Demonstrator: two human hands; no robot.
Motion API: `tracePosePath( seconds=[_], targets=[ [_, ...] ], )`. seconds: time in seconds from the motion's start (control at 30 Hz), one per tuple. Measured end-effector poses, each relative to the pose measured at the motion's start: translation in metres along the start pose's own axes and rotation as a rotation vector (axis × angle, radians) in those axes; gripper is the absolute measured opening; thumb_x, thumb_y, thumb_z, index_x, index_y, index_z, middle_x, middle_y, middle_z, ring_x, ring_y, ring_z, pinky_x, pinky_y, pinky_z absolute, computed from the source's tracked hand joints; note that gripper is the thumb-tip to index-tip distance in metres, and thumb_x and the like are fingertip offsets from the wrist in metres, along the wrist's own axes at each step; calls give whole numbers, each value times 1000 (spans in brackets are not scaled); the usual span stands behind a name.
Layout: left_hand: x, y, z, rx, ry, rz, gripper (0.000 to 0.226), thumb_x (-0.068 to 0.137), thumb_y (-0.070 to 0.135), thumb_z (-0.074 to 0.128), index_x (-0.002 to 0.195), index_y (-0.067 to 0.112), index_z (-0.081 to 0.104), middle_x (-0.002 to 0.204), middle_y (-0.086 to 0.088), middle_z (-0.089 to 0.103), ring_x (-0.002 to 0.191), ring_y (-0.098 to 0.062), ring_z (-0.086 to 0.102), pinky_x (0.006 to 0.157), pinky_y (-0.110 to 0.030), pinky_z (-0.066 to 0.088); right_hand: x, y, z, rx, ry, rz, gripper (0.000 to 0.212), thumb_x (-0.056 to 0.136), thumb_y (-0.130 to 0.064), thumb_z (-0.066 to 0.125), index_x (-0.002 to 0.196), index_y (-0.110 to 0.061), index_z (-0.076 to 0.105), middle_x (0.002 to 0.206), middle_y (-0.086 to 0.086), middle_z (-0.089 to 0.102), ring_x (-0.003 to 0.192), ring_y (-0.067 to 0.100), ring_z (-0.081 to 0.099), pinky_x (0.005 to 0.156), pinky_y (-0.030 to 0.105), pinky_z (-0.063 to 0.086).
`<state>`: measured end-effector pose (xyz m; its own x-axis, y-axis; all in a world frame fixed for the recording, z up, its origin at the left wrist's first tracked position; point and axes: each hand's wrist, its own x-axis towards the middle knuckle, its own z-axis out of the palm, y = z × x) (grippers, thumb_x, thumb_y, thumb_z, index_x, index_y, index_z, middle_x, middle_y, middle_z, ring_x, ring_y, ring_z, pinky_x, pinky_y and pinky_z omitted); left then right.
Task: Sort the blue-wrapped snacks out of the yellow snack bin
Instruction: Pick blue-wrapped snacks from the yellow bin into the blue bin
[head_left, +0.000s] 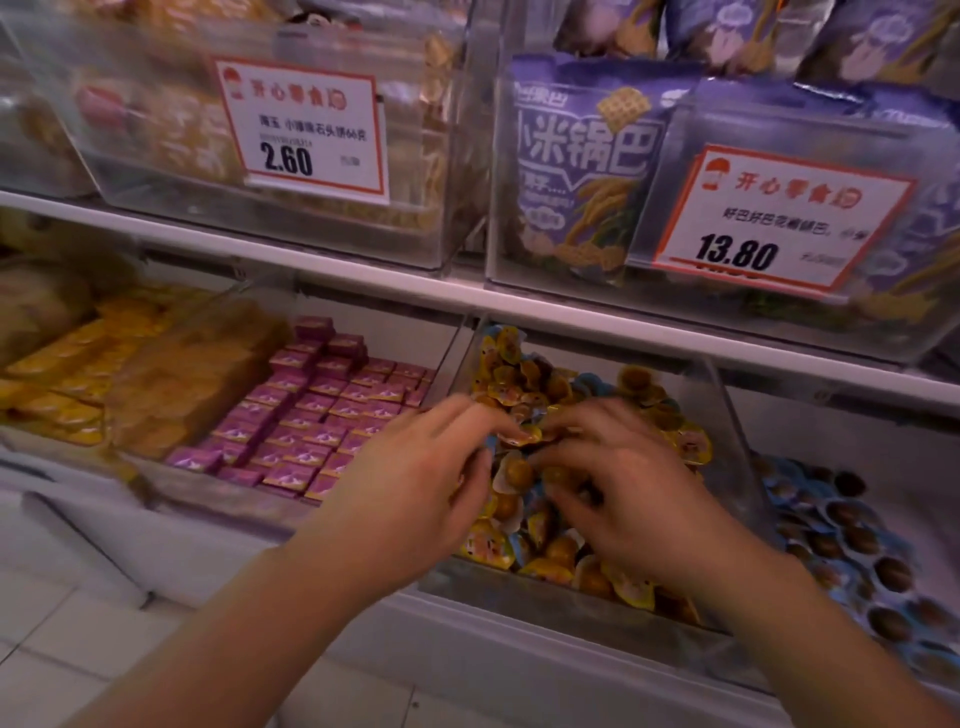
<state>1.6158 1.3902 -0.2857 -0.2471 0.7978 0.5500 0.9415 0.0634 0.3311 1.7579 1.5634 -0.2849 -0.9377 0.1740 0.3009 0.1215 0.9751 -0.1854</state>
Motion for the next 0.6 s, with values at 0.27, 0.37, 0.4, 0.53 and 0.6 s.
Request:
tracePosePath(
  seconds=[0.27, 0.37, 0.4, 0.53, 0.6],
  targets=[
    [2, -6, -2, 62, -50, -15, 29, 93, 24, 41, 103, 29, 67, 106, 7, 55, 80, -12, 52, 74, -35, 36, -4, -5, 7, -41, -378, 9, 43, 89, -56, 58, 131, -48, 55, 145, -21, 30, 134, 12, 18, 108, 37, 26],
    [0, -8, 0, 61, -74, -19, 30, 92, 22, 40, 102, 29, 67, 107, 7, 57, 82, -14, 54, 76, -35, 36, -4, -2, 10, -79, -389, -19, 50, 87, -48, 64, 135, -51, 50, 151, -16, 24, 139, 16, 11, 112, 40, 20],
    [0, -8, 1, 60, -75, -18, 30, 92, 20, 40, 103, 29, 67, 108, 7, 57, 83, -15, 55, 77, -36, 38, -4, -3, 13, -70, -372, -33, 49, 86, -47, 66, 133, -49, 53, 151, -14, 25, 140, 17, 10, 113, 41, 19],
    [2, -5, 4, 5, 7, -44, 34, 90, 11, 44, 110, 27, 67, 114, 8, 58, 97, -16, 59, 80, -41, 43, -2, -4, 17, -4, -248, -74, 27, 77, -47, 73, 102, -39, 65, 137, -14, 39, 140, 13, 18, 109, 33, 17],
    [3, -2, 5, -48, 62, -70, 32, 94, 15, 43, 112, 27, 67, 113, 11, 56, 96, -16, 58, 78, -42, 46, -3, -1, 14, 78, -181, -61, 23, 76, -45, 76, 86, -38, 57, 126, -17, 48, 133, 11, 30, 108, 34, 23]
  ],
)
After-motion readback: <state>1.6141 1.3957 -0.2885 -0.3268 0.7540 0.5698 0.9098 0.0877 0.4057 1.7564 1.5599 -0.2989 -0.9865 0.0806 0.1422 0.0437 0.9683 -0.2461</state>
